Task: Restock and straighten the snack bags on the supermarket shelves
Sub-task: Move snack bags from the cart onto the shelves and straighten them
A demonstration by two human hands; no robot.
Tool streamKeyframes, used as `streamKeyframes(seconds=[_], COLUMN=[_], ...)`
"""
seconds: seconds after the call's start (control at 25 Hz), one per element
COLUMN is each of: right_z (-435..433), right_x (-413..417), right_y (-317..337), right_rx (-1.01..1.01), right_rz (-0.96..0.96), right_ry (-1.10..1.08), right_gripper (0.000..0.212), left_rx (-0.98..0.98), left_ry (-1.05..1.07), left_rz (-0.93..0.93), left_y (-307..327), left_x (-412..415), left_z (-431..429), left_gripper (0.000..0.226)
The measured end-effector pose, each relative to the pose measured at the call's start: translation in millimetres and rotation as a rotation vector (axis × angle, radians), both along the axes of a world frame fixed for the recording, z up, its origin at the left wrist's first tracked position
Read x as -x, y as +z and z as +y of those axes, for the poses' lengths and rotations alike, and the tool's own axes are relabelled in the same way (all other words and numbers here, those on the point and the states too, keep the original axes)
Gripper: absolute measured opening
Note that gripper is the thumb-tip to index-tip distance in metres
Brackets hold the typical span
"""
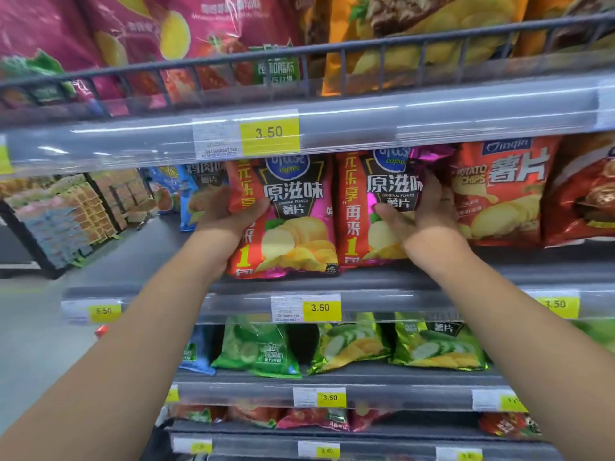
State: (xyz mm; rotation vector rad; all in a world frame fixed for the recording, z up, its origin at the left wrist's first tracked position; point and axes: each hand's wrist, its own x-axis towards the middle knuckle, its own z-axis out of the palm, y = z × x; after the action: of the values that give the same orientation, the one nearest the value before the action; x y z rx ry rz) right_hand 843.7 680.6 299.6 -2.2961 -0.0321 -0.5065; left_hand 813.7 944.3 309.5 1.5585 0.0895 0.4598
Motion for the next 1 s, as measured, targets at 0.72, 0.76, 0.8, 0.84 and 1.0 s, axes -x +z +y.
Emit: streamKeyframes(seconds=[0.72, 0.76, 0.8, 0.84, 1.0], right_z=[9.3, 9.1, 9.3, 10.0, 9.9], right_x=[19.3, 18.3, 17.0, 16.5, 20.6], right_y=[-32.3, -30.9, -29.7, -29.1, -28.4], right_rx=[0.485, 0.503, 0.518, 0.530, 0.574], right_rz=[-0.262, -0.243, -0.222, -0.199, -0.157], right_ry=[0.013, 0.012, 0.012, 0.011, -0.004], right_gripper=[0.080, 0.081, 0.083, 0.084, 0.082], left_rx=[-0.943, -0.951, -0.977, -1.016, -1.143], left_ry=[0.305, 0.307, 0.305, 0.308, 0.375], left_rz=[-0.023, -0.039, -0.043, -0.035, -0.070], left_y=[-28.7, -28.4, -29.0, -29.4, -36.9], left_x=[11.4, 9.6, 7.2, 5.6, 6.3], left_z=[-30.7, -29.1, -27.9, -27.2, -29.8], left_gripper=[0.126, 0.124, 0.123, 0.122, 0.116])
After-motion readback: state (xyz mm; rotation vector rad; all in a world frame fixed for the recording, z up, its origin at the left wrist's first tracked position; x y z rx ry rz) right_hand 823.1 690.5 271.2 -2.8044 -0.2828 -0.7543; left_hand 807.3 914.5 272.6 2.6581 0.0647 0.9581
